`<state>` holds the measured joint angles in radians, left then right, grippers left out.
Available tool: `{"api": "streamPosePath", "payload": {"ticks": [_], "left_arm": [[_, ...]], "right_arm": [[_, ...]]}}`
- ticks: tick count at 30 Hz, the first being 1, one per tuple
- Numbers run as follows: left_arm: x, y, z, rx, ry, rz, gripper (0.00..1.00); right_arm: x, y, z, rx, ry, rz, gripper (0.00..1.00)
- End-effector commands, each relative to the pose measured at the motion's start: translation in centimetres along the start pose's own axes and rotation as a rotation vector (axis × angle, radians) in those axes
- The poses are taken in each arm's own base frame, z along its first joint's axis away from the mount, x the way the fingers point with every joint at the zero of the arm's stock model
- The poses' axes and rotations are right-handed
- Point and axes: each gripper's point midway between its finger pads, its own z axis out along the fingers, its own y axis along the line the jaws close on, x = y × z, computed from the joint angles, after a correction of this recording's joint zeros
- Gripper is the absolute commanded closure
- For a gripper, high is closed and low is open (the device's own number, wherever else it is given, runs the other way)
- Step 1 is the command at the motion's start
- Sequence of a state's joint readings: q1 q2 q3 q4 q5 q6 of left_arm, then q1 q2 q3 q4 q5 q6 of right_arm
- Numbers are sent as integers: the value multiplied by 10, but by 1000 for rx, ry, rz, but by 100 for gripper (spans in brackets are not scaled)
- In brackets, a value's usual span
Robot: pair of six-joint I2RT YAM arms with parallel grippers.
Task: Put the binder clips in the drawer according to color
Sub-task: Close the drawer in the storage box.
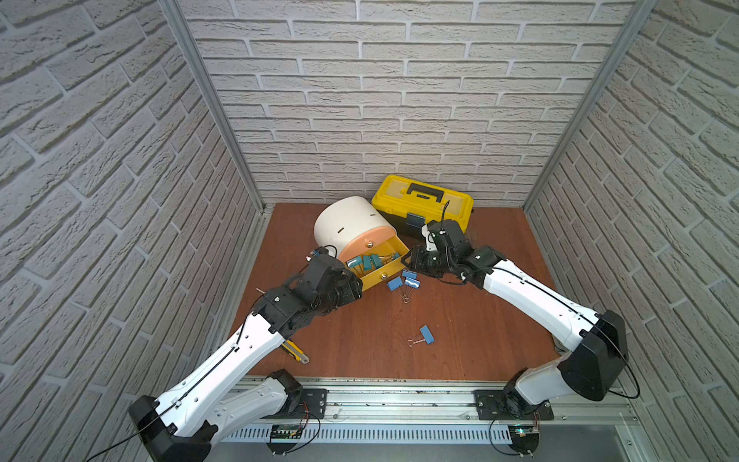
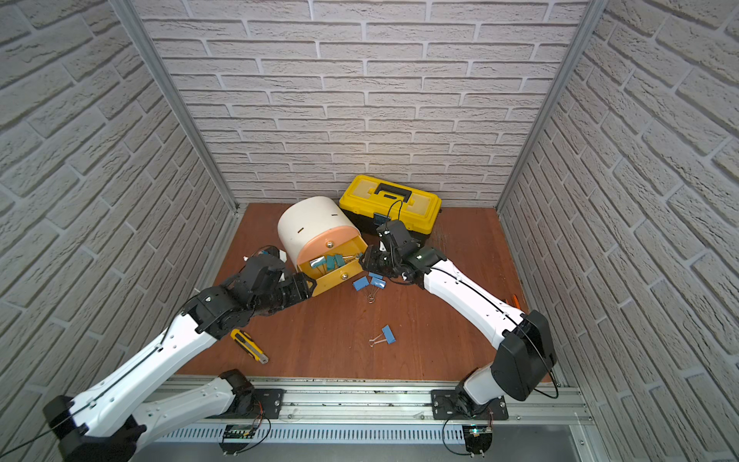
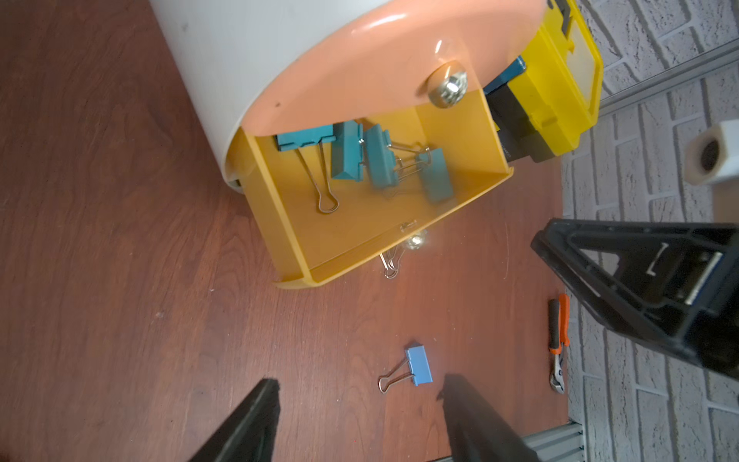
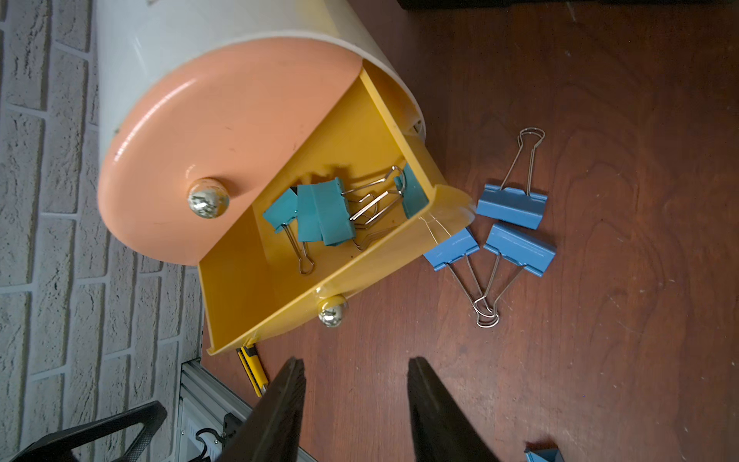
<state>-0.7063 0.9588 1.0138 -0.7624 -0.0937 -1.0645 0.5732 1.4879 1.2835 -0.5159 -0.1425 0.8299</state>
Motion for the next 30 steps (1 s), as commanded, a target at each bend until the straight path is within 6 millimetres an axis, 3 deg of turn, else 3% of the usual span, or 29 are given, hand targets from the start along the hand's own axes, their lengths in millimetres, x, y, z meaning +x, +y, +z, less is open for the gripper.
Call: {"api": "streamPosePath", "payload": {"ticks": [1, 9, 17, 30], "left_arm": [[8, 12, 2, -33, -3, -31, 32], [30, 31, 6, -59, 35, -54, 34], [39, 43, 15, -68, 30, -73, 37], [38, 42, 37, -40, 6, -75, 35]], "right_arm": [[-5, 6, -8, -60, -39, -12, 59], [10, -7, 6, -67, -12, -3, 64], [19, -10, 24, -99, 19, 17, 70], [36, 19, 47, -248, 50, -36, 68]]}}
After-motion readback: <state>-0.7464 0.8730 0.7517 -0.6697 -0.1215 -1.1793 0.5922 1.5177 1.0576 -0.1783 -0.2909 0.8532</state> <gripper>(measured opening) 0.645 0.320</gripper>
